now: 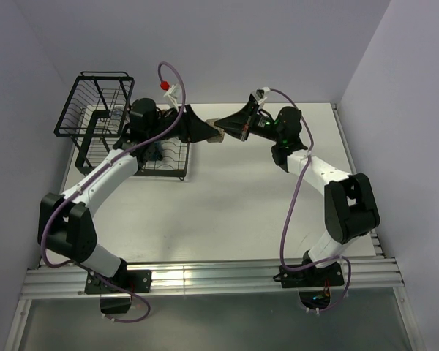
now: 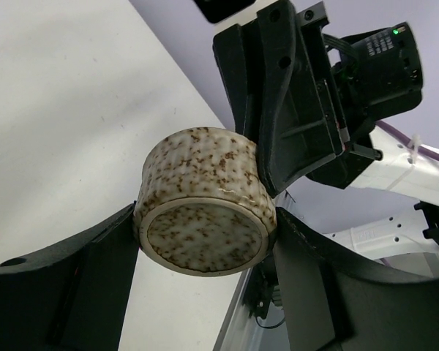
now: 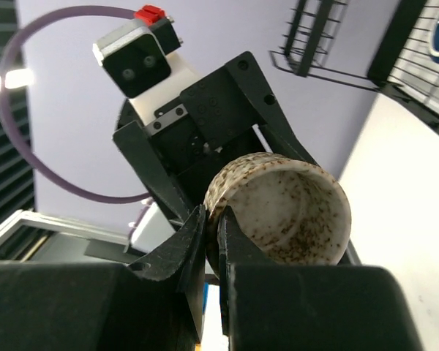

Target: Load the cups into the dish rack

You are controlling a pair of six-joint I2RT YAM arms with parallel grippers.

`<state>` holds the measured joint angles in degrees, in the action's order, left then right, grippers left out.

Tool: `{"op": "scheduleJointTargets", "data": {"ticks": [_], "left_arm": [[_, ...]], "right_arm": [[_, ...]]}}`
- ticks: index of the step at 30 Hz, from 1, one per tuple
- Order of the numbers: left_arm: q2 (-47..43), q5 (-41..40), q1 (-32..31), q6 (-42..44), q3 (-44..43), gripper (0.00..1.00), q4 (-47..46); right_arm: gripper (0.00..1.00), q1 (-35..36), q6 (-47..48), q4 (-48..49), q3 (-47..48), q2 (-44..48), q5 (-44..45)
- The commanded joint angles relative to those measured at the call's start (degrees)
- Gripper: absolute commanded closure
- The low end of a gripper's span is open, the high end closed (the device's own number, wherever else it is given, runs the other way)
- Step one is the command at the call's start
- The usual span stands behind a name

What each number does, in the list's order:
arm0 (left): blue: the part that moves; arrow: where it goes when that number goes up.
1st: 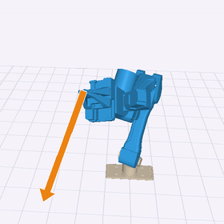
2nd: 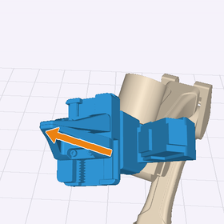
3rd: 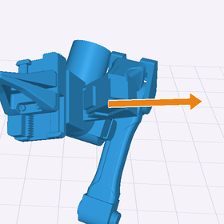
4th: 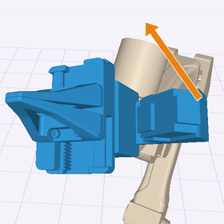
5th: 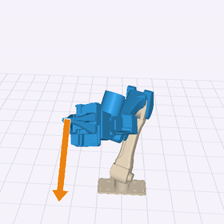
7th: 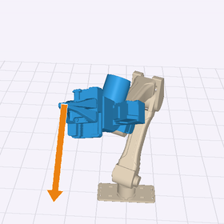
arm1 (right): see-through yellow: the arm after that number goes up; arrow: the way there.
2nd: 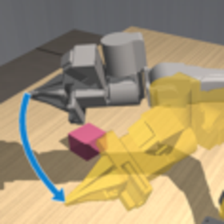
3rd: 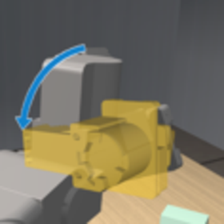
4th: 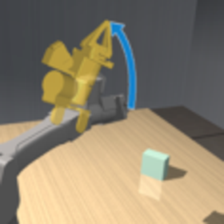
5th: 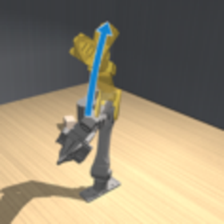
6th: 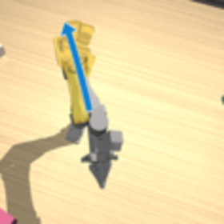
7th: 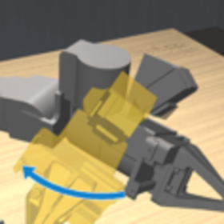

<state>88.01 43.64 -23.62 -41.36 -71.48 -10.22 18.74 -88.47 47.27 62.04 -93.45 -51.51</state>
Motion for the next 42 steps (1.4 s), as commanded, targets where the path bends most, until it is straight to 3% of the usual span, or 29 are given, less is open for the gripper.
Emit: {"op": "scheduleJointTargets", "data": {"ticks": [1,6,11,18,27,35,42], "left_arm": [[-2.49,-3.64,-2.14,4.1,-2.43,1.0,4.06],[-3.72,-6.19,-1.87,5.77,-3.66,1.0,8.01],[-4.42,-6.81,-1.17,5.42,-3.57,1.0,8.37],[-4.95,-9.53,-0.2,6.03,-5.15,1.0,12.76],[-3.9,-17.61,2.34,7.96,-9.2,1.0,22.06],[6.38,-36.75,4.28,12.97,-21.67,1.0,36.31],[16.83,-43.29,4.98,15.52,-31.78,1.0,44.84]], "right_arm": [[0.88,1.91,8.56,-8.48,4.23,3.71,2.46],[0.72,1.82,20.86,-25.87,6.77,6.7,9.22],[0.64,1.39,23.86,-30.04,7.48,8.19,11.95],[0.61,0.86,28.52,-39.33,8.27,9.51,17.66],[0.61,-0.37,36.78,-56.13,10.21,12.59,36.2],[0.61,-0.72,41.26,-60.8,9.24,14.0,42.45],[0.61,-0.72,43.2,-62.47,8.89,14.17,43.07]]}}
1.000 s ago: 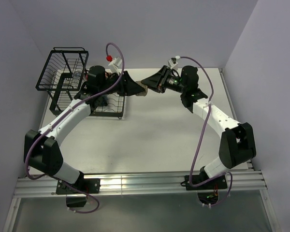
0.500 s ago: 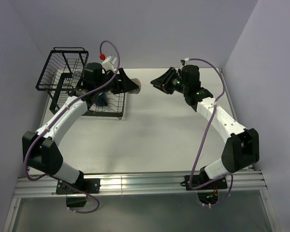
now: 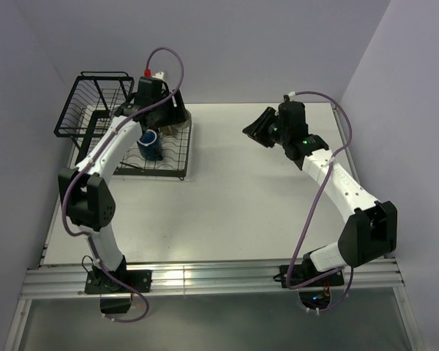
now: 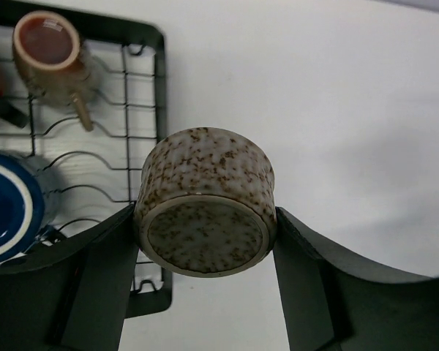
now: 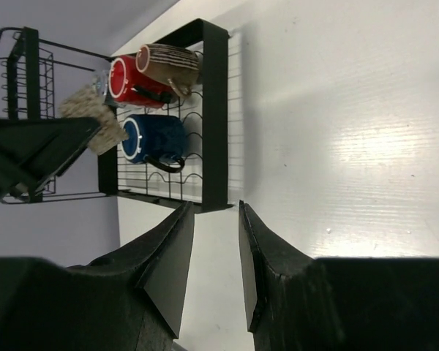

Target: Load the cups into the dish rack

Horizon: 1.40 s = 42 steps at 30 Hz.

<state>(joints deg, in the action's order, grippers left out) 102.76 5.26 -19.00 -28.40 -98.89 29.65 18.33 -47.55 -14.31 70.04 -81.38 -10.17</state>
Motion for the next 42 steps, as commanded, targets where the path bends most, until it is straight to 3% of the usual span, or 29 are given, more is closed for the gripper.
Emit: {"op": "scheduleJointTargets", "data": {"ticks": [1,20,42], "left_arm": [[2.88,-4.91,0.46,2.91,-5.51,1.0,5.5],[15.8,-10.62,1.07,5.46,-11.59,1.0,12.27],[20.11,-12.02,1.43,6.17,-8.6,0.97,12.89]], "right_arm": [[0.61,-0.31,2.55,-0.9,0.63,2.11,1.56],[0.61,-0.31,4.31,-1.34,-0.96,0.79,0.15],[0.62,-0.31,4.66,-0.81,-2.01,-0.53,-0.02]]}}
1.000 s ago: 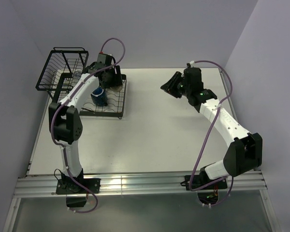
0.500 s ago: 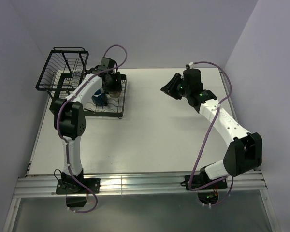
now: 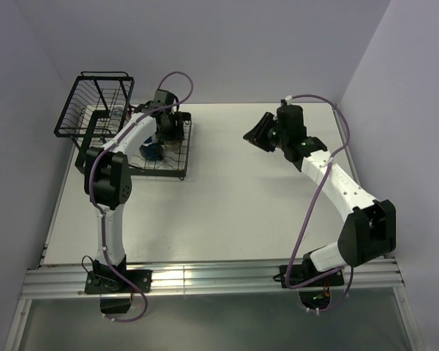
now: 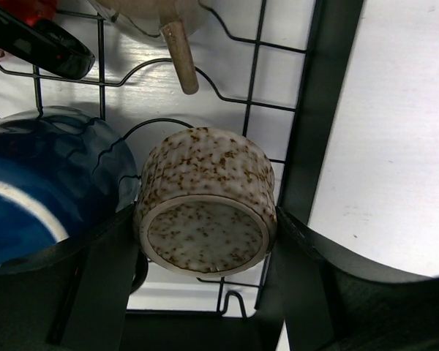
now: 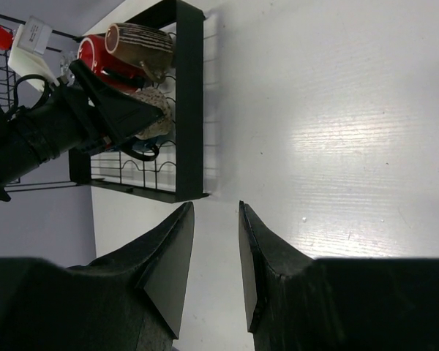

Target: Load the cups into the dish rack

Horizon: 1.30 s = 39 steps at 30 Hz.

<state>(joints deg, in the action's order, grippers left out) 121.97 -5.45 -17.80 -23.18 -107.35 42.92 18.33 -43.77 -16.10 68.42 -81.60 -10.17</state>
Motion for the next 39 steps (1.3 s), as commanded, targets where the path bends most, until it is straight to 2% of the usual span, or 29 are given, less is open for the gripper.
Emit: {"op": "scheduleJointTargets", "data": {"ticks": [1,6,13,17,18,20,21,24,33,39], "left_arm": [[1.33,-1.75,0.22,0.94,-0.05,0.97,-0.2],[1.78,-2.02,0.22,0.94,0.91,0.96,-0.73],[3.8,-1.93,0.31,0.94,-0.31,0.89,-0.29],[4.24,-2.19,0.31,1.03,-0.49,0.73,-0.38],[4.24,-2.37,0.31,0.94,-0.49,0.64,-0.46],[4.41,-2.63,0.31,1.03,-0.58,0.55,-0.46],[4.5,-2.72,0.31,1.03,-0.58,0.47,-0.46],[4.68,-2.63,0.31,1.12,-0.84,0.34,-0.64],[3.63,-2.9,0.31,1.38,-0.05,0.18,-1.87],[2.83,-2.99,0.22,1.38,-0.23,0.16,-1.96]], "right_arm": [[0.62,-0.31,0.88,1.07,-0.57,-0.4,-0.11],[0.62,-0.31,0.97,1.16,-0.75,-0.66,-0.11],[0.62,-0.31,1.23,0.89,-0.75,-0.84,0.33],[0.62,-0.31,1.23,0.98,-0.75,-1.01,0.33],[0.62,-0.22,1.23,1.07,-0.75,-1.1,0.33],[0.62,-0.31,1.23,1.16,-0.75,-1.28,0.24],[0.62,-0.31,1.32,1.07,-0.75,-1.28,0.24],[0.62,-0.22,1.49,1.16,-0.57,-1.28,0.24],[0.62,-0.22,1.93,0.19,0.31,-1.45,0.59],[0.62,-0.31,2.02,-0.42,1.01,-1.63,0.59]]}}
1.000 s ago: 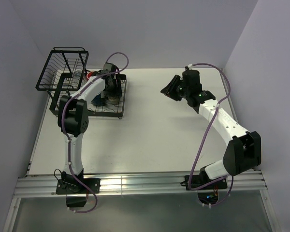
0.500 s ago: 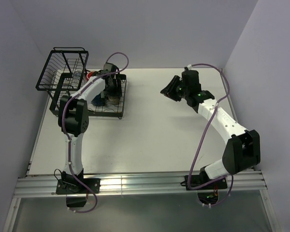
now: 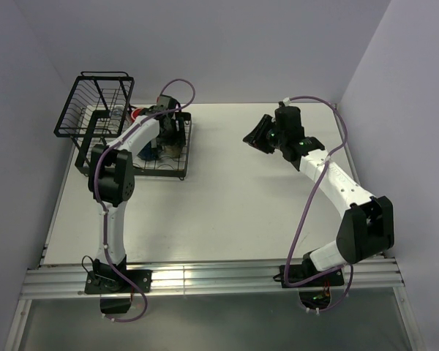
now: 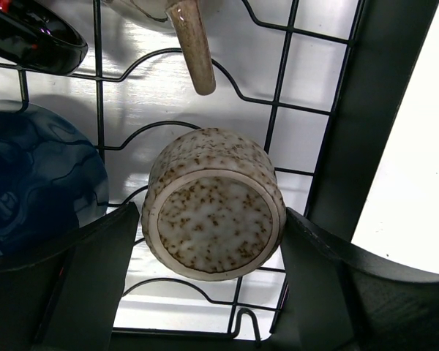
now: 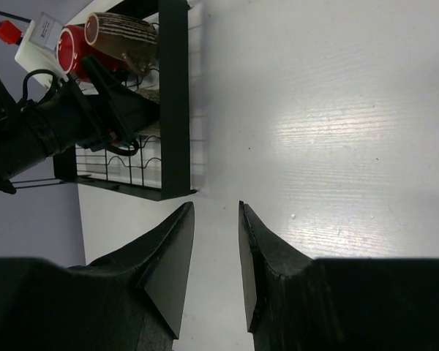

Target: Load the cups into the dish rack

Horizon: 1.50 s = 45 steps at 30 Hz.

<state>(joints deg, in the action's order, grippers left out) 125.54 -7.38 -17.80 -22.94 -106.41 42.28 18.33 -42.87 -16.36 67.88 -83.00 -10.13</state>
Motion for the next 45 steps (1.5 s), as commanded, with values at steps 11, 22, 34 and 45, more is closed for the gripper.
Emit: {"op": "scheduleJointTargets", "data": {"ticks": [11,22,34,45], "left_arm": [[-5.83,-1.49,-1.97,1.05,-2.92,0.16,-1.95],[-15.05,-7.29,-5.92,0.53,-4.86,0.14,1.13],[-41.66,-6.78,-12.25,-1.32,10.95,0.01,-4.04],[-65.85,0.17,-12.69,-0.97,28.69,0.01,-10.73]], "right_arm": [[0.61,0.13,1.47,-0.25,1.91,0.56,1.16],[0.61,0.31,3.85,-2.45,4.28,3.89,4.68],[0.5,0.74,7.19,-2.19,2.97,12.86,6.52],[0.0,0.92,10.96,-1.22,-5.03,30.78,13.01]]}}
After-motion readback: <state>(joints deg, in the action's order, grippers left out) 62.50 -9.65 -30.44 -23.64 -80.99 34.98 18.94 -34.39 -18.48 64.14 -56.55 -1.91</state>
